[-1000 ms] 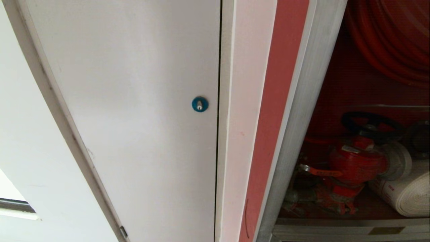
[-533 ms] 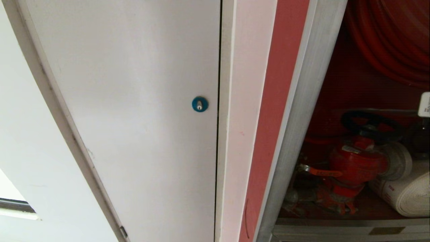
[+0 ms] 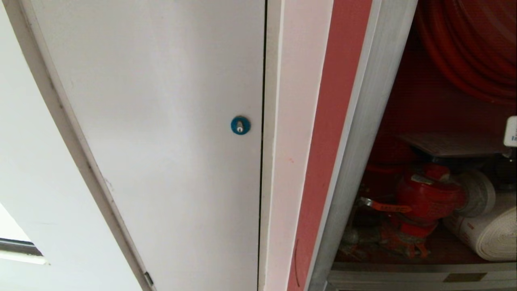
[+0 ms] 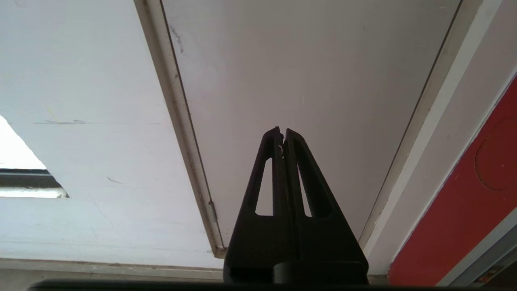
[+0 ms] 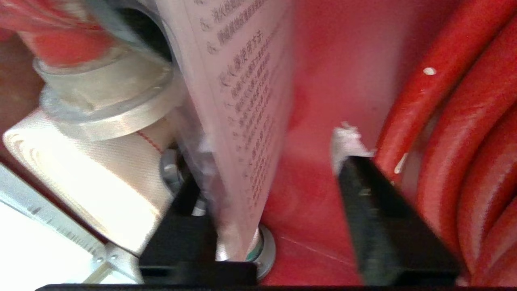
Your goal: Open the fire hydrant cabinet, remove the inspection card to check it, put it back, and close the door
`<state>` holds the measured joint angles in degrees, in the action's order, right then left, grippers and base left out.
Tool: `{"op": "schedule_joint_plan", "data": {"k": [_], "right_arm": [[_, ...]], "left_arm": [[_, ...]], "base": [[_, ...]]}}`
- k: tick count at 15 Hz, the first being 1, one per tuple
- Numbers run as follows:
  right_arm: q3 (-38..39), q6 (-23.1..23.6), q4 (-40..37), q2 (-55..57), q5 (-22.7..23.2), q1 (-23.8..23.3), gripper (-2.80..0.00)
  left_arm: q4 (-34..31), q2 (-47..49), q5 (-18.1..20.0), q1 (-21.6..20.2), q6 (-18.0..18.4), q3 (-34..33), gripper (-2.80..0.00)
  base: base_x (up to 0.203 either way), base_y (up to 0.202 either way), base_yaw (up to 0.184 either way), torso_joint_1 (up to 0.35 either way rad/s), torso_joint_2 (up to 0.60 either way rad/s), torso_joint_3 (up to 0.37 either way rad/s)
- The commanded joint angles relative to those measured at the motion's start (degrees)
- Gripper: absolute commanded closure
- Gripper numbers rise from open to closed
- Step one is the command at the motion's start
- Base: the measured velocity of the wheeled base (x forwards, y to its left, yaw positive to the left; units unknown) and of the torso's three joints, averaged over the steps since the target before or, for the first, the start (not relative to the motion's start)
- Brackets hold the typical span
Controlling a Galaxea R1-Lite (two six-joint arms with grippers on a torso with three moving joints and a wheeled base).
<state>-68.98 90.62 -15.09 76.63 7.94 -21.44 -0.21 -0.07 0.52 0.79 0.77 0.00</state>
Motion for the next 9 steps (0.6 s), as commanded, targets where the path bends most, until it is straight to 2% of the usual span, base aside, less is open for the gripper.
{"op": "schedule_joint_plan", "data": {"k": [1,6,9], "right_arm": [[1.02,0.52,-0.11,-1.25,0.06,0.0,-2.8],[7.22,0.52,0.06,-5.23,0.21,-0.57,-2.8],[9.6,0.13,-0.32,-9.06,2.26,-0.64,-2.8]], "left_arm": [[0.04,0.07,0.0,0.0,0.02,0.0,0.0],[0.04,0.07,0.0,0.0,0.02,0.0,0.0],[0.04,0.07,0.0,0.0,0.02,0.0,0.0]], "base": [[0.0,0.0,0.0,0.0,0.0,0.0],[0.0,0.0,0.0,0.0,0.0,0.0],[0.0,0.0,0.0,0.0,0.0,0.0]]}}
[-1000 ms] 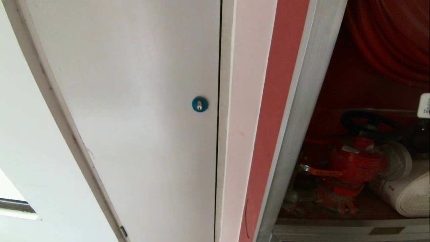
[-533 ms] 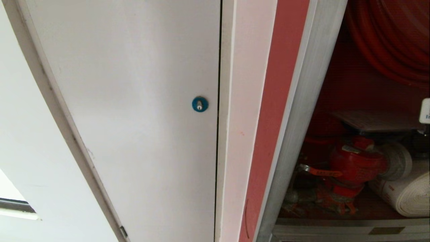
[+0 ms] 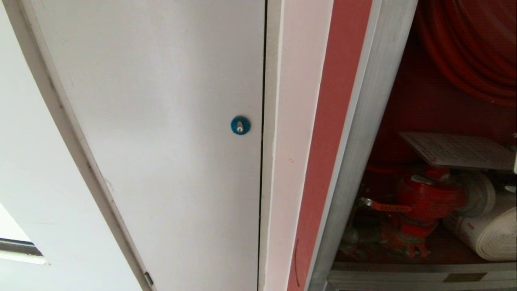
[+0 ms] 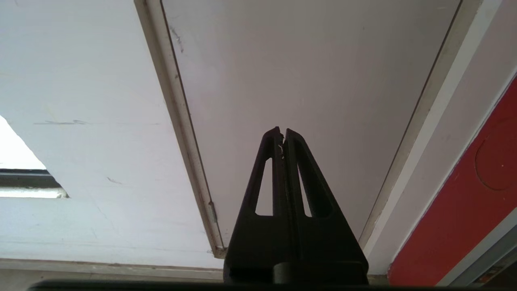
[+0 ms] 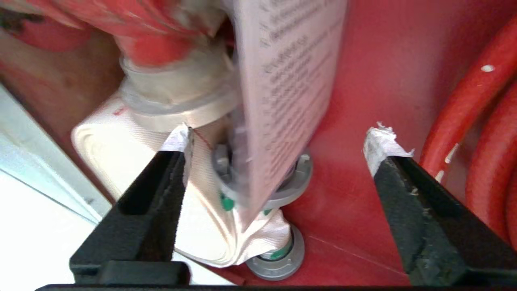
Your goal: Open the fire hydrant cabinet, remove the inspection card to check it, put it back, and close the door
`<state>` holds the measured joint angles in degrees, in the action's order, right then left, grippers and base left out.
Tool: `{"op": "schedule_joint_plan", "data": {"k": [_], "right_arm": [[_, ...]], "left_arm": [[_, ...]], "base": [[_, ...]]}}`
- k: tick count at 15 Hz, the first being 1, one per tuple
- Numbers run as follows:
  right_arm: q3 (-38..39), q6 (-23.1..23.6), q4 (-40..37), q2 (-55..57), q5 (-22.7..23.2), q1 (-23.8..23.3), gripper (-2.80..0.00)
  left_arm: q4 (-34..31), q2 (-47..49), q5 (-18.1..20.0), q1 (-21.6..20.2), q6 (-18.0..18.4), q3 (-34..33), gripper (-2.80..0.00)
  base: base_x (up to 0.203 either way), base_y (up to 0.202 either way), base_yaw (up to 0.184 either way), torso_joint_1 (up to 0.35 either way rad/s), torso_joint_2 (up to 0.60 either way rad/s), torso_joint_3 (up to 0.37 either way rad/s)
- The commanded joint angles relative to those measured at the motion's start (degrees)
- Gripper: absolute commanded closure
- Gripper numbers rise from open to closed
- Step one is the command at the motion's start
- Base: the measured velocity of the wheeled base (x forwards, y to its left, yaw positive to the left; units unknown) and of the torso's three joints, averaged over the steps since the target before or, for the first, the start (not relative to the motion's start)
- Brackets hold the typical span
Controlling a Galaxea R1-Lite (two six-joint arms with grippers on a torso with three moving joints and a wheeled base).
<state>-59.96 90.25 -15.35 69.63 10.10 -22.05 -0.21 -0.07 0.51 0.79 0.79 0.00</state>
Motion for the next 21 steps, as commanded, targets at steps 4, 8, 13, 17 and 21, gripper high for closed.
{"op": "schedule_joint_plan", "data": {"k": [4,8,13,17,21], "right_arm": [[3.57,0.33,-3.37,-11.06,1.63,-0.26,-2.8],[3.84,-0.46,-11.68,-21.09,3.46,-0.27,-2.8],[3.99,-0.58,-16.73,-27.78,3.52,-0.2,0.0],[3.74,-4.77,-16.71,-30.05,3.7,-0.18,0.0],[5.25,-24.15,-17.01,-31.44,3.5,3.62,0.0]], "left_arm": [[0.01,0.07,0.02,0.0,0.0,0.0,0.0],[-0.05,0.07,0.02,0.0,0.0,0.0,0.0],[0.03,0.07,0.02,0.0,0.0,0.0,0.0],[0.03,0.07,0.02,0.0,0.0,0.0,0.0],[-0.14,0.07,0.02,0.0,0.0,0.0,0.0]], "base": [[0.0,0.0,0.0,0.0,0.0,0.0],[0.0,0.0,0.0,0.0,0.0,0.0],[0.0,0.0,0.0,0.0,0.0,0.0],[0.0,0.0,0.0,0.0,0.0,0.0],[0.0,0.0,0.0,0.0,0.0,0.0]]}}
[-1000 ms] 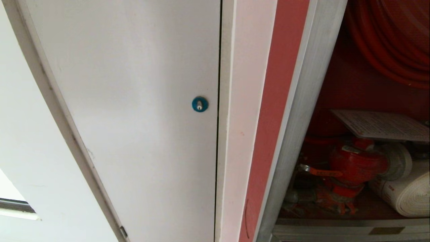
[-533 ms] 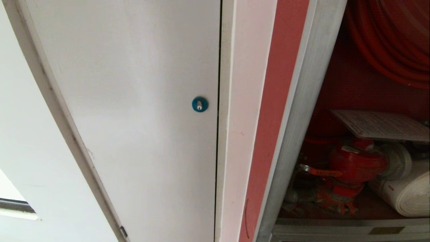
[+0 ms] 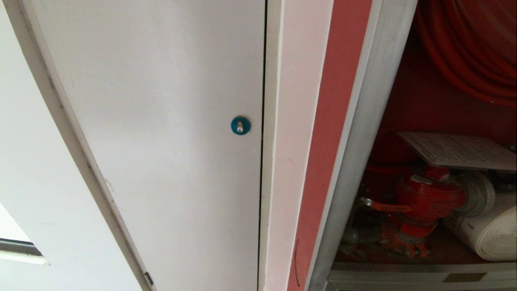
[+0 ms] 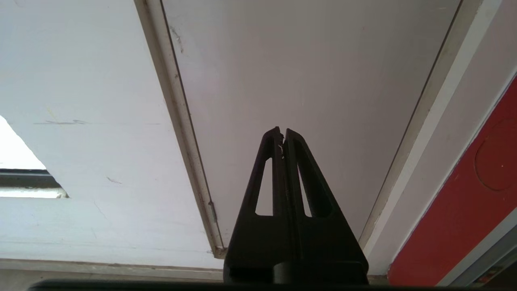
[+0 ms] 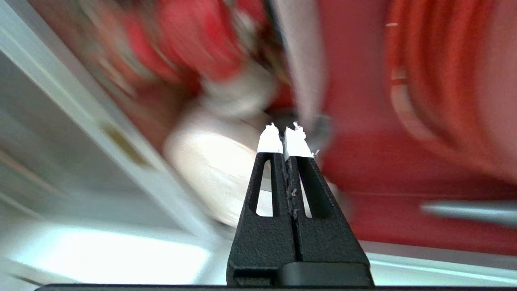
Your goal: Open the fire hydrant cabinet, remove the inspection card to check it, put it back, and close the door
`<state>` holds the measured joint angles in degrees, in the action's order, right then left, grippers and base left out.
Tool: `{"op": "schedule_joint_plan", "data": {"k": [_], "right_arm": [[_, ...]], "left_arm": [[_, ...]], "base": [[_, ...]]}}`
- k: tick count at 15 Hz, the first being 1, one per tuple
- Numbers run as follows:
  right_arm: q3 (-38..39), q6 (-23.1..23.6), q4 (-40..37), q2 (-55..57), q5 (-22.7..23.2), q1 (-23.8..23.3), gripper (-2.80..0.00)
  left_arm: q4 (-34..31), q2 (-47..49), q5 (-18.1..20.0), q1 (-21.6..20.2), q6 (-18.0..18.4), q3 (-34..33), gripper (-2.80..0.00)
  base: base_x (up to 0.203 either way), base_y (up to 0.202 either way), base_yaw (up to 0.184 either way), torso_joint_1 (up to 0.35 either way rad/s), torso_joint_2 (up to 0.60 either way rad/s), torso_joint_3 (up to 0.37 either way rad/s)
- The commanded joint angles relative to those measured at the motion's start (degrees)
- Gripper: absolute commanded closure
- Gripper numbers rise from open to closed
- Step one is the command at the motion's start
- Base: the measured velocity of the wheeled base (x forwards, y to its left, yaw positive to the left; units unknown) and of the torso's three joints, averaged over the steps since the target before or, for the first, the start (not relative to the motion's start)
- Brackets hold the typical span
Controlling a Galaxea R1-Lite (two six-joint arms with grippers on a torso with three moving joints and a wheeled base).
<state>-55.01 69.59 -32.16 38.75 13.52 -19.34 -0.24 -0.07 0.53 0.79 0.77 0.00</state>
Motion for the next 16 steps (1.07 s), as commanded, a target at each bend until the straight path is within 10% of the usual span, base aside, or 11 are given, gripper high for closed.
{"op": "schedule_joint_plan", "data": {"k": [1,4,7,13,16], "right_arm": [[2.11,-11.75,-0.3,-1.53,0.01,4.02,0.0],[9.47,-33.97,-0.11,-8.73,-0.98,12.59,0.0],[12.86,-46.54,0.56,-18.14,-4.24,18.72,0.0],[25.53,-61.07,1.97,-36.86,-6.06,19.6,0.0],[38.63,-67.37,16.66,-38.39,-9.29,19.6,0.0]], "left_arm": [[-0.1,0.07,0.0,0.0,0.02,0.0,0.0],[0.07,0.07,0.0,0.0,0.02,0.0,0.0],[0.07,0.07,0.0,0.0,0.02,0.0,0.0],[-0.08,0.07,0.0,0.0,0.02,0.0,0.0],[0.07,0.07,0.0,0.0,0.02,0.0,0.0]], "base": [[0.0,0.0,0.0,0.0,0.0,0.0],[0.0,0.0,0.0,0.0,0.0,0.0],[0.0,0.0,0.0,0.0,0.0,0.0],[0.0,0.0,0.0,0.0,0.0,0.0],[0.0,0.0,0.0,0.0,0.0,0.0]]}}
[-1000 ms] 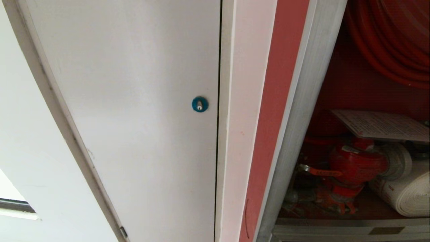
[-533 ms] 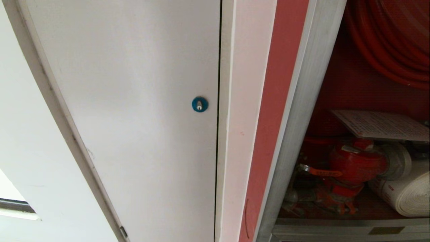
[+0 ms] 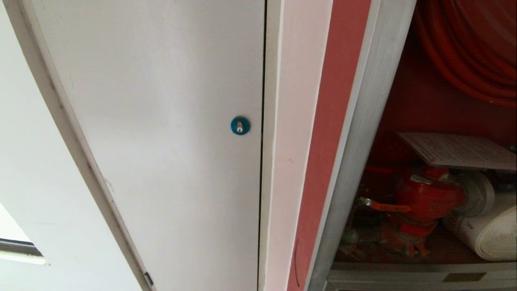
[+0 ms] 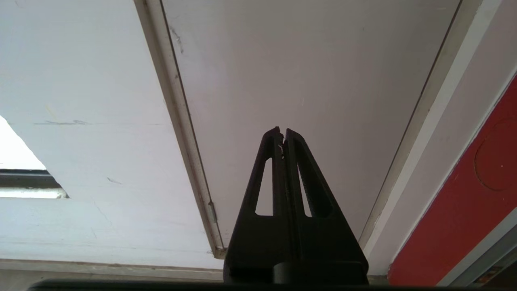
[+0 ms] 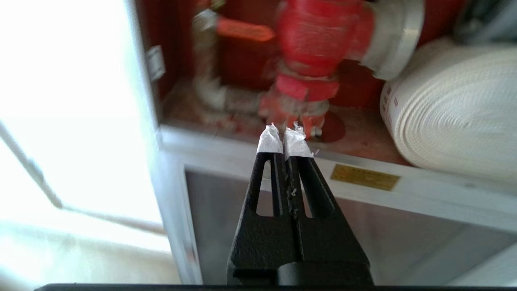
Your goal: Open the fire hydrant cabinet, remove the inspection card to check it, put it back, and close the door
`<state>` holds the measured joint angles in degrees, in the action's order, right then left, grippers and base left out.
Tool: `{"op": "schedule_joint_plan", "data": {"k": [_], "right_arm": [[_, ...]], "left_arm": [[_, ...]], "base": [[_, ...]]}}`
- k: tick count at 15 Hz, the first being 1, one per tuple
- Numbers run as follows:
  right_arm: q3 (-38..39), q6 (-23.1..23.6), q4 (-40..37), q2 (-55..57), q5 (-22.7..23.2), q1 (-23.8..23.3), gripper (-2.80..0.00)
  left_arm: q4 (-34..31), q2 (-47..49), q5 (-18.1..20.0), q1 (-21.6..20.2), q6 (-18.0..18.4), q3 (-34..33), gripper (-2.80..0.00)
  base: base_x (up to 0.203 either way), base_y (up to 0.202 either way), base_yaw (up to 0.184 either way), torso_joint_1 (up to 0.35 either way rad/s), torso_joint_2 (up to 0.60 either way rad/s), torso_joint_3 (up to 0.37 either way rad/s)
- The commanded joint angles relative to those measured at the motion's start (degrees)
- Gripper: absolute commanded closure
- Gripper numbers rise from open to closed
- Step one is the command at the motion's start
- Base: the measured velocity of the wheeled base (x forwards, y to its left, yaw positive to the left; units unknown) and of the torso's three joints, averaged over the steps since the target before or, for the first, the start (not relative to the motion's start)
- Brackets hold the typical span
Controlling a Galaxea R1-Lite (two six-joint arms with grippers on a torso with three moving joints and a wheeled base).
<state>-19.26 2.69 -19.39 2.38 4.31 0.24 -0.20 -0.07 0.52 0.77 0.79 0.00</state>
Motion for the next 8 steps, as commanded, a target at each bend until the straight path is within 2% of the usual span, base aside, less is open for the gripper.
{"op": "schedule_joint_plan", "data": {"k": [1,3,4,8], "right_arm": [[7.5,-1.67,11.84,-2.12,-0.92,0.02,0.0],[16.41,-2.98,25.37,-2.23,-1.97,0.02,0.0],[18.89,-3.37,28.62,-2.27,-2.25,0.02,0.0],[19.61,-3.78,22.93,-2.29,-2.36,0.02,0.0]], "left_arm": [[-0.01,0.07,0.01,0.02,0.01,0.0,0.0],[0.0,0.07,0.01,0.02,0.01,0.0,0.0],[0.02,0.07,0.01,0.02,0.01,0.0,0.0],[-0.02,0.07,0.01,0.02,0.01,0.0,0.0]], "base": [[0.0,0.0,0.0,0.0,0.0,0.0],[0.0,0.0,0.0,0.0,0.0,0.0],[0.0,0.0,0.0,0.0,0.0,0.0],[0.0,0.0,0.0,0.0,0.0,0.0]]}}
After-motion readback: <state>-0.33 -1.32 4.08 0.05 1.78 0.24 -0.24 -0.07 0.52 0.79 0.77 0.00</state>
